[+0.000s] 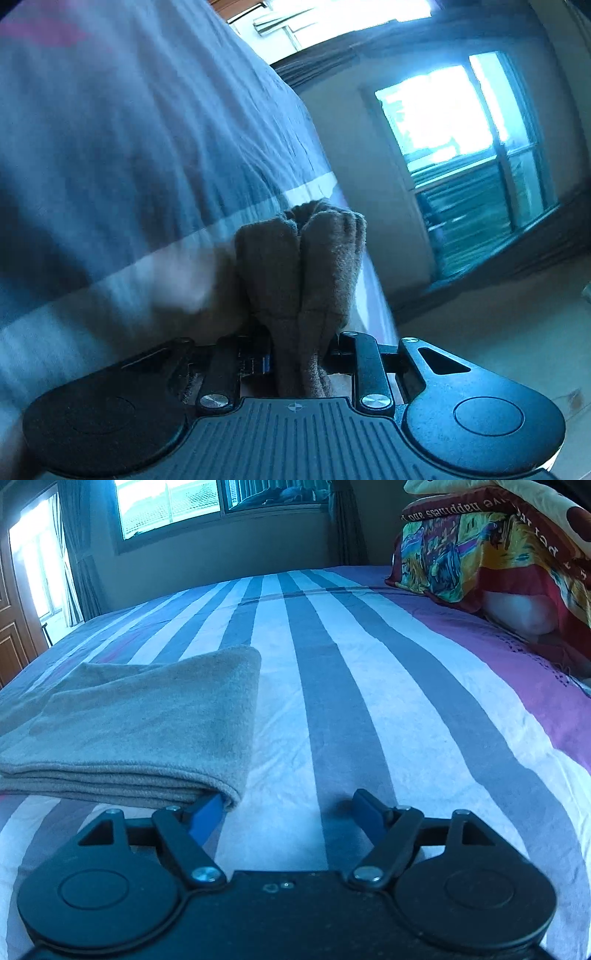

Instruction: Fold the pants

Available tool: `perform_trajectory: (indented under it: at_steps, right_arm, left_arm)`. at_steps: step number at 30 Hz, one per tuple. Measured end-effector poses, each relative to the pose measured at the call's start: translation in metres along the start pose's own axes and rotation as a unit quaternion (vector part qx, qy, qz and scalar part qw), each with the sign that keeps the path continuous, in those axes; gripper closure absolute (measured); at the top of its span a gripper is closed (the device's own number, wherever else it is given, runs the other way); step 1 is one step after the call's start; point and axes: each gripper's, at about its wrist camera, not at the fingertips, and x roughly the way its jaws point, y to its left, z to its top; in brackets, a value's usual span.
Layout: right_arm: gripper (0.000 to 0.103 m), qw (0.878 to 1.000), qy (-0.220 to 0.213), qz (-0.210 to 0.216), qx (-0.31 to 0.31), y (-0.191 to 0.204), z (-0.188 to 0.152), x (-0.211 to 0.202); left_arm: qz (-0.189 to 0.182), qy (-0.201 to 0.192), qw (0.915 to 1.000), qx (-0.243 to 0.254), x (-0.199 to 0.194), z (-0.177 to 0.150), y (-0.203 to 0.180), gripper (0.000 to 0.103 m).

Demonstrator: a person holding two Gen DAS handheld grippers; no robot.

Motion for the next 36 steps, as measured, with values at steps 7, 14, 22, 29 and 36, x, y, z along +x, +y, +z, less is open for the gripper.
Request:
perform_trajectory:
  at_steps: [7,14,22,29,36]
  right_arm:
    - [0.029,0.999,-0.036,0.019,0.024,-0.018,0.005,-0.014]
    - [0.033,0.993,-0.088,0.025,0.070,-0.069,0.007,-0.036]
    - [0.032,0.986,-0.107,-0.039,0.121,-0.138,-0.008,-0.046]
    - [0.030,0.966,-0.130,-0.020,0.221,-0.177,-0.019,-0.058]
    - [0.030,0.962,-0.131,-0.004,0.239,-0.185,-0.022,-0.054]
  left_arm:
    - [-0.006,0.005,0.9984,0.056,-0.008,0.008,-0.042,0.082]
    - [-0.055,0.016,0.9866,0.153,-0.009,-0.005,-0.151,0.083]
    - [-0.135,0.104,0.9454,0.278,0.032,-0.085,-0.287,0.084]
    - [-0.140,0.228,0.8930,0.362,0.081,-0.209,-0.340,0.084]
    - [-0.080,0.318,0.8275,0.456,0.101,-0.330,-0.315,0.080]
